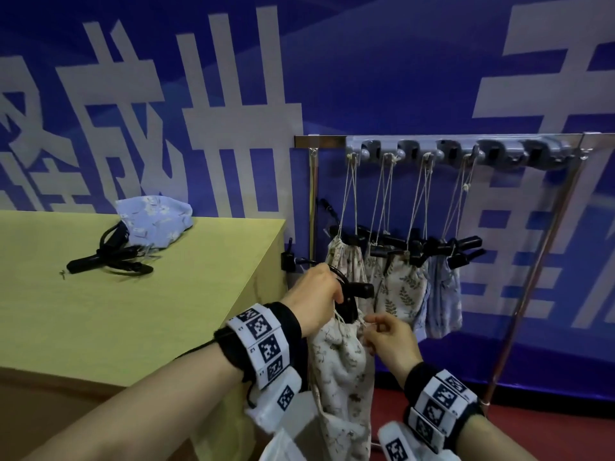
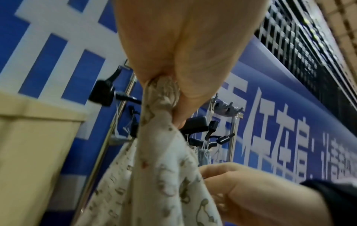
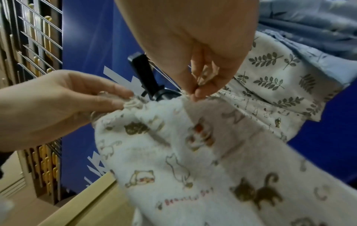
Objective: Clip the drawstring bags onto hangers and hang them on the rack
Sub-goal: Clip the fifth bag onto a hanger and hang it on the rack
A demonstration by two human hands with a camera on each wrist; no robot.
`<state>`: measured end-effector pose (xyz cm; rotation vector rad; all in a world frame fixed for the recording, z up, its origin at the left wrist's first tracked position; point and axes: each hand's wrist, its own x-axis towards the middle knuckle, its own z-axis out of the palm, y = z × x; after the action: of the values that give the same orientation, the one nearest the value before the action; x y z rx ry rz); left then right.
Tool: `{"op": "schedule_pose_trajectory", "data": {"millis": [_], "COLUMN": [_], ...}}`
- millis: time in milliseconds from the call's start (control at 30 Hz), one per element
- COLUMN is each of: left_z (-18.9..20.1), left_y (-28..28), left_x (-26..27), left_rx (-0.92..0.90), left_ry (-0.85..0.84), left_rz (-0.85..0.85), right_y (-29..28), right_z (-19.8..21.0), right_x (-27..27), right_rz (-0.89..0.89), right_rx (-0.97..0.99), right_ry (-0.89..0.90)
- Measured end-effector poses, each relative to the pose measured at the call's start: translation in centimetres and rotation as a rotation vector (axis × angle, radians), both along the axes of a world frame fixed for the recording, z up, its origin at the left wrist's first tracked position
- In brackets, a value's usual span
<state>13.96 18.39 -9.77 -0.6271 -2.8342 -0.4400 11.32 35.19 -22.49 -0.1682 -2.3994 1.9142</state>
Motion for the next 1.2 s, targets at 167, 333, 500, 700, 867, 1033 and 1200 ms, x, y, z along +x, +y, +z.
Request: {"op": "schedule_pose_trajectory", "data": {"millis": [167,333,500,700,867,1033,1200], "left_z": [-0.2,-0.9,-0.6,-0.6,0.3,0.2,1.8], "left_y": [-1.6,-3.3,-5.1,-6.6,-8.7,-11.4,-9.9], "left_x": [0.0,-0.6,-1.5,-1.9,-2.0,-2.0,-1.6], "left_rx": [-0.234,-0.131,0.592,0.774,1.312,1.497,1.469], "left_ry": [0.030,-0.025,-0.403,-0.141,-0.171,-0.108,-0.065], "left_rz": [0.008,0.131,0.301,0.437,0.540,0.625,0.536], "right_y": [2.1,3.0,3.8,4.1,6.6,10.3,9.1], "right_z": [0.0,2.3,4.1,5.7,6.7,6.9,8.9], "right_x": [-0.7,0.0,0.3,0.3,0.1,0.0,0.9], "right_rz": [0.043,0.107,0.161,0.212,0.121,0.021,0.042], "right_rx": [0.158,0.193,0.089,0.166,0.171,0.334,0.186], "right_ry": [-0.014,0.042,0.109,0.166,0.182,0.199,0.231]}}
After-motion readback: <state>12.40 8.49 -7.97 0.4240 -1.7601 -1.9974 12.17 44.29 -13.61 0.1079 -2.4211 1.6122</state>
